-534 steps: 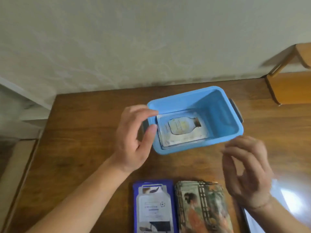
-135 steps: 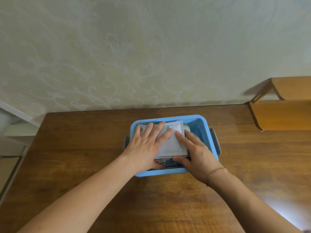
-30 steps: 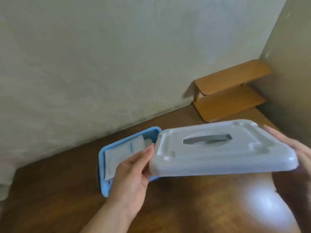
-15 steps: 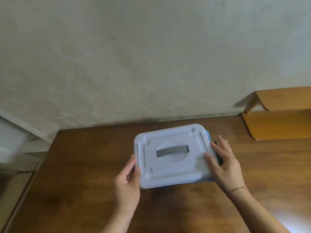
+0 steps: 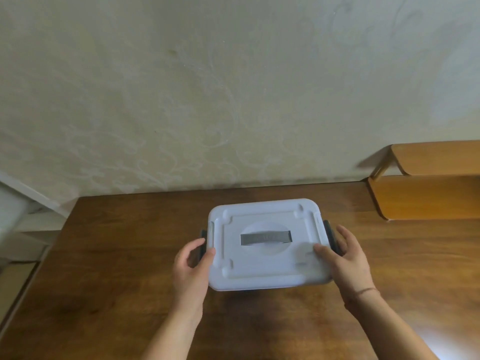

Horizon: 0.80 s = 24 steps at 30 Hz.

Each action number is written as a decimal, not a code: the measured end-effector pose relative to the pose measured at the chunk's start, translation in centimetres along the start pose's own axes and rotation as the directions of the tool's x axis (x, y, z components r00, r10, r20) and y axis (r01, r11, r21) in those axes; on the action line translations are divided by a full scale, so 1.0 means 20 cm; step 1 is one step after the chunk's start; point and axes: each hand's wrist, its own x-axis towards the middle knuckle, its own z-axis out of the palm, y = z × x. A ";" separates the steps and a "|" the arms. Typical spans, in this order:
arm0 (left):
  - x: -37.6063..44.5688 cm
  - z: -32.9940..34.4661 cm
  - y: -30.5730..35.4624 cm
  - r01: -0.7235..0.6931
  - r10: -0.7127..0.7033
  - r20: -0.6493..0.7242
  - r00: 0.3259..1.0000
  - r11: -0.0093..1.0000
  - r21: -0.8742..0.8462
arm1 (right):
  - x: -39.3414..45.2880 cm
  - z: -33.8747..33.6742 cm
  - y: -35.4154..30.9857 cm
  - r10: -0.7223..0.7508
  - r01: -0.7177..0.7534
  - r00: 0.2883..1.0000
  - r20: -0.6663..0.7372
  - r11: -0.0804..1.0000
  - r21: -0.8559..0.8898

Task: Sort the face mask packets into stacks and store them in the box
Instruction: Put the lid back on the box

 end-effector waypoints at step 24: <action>-0.03 0.00 -0.05 -0.424 0.435 0.093 0.895 0.770 0.476 | -0.10 0.10 0.03 -0.453 0.323 0.887 -0.092 0.748 -0.579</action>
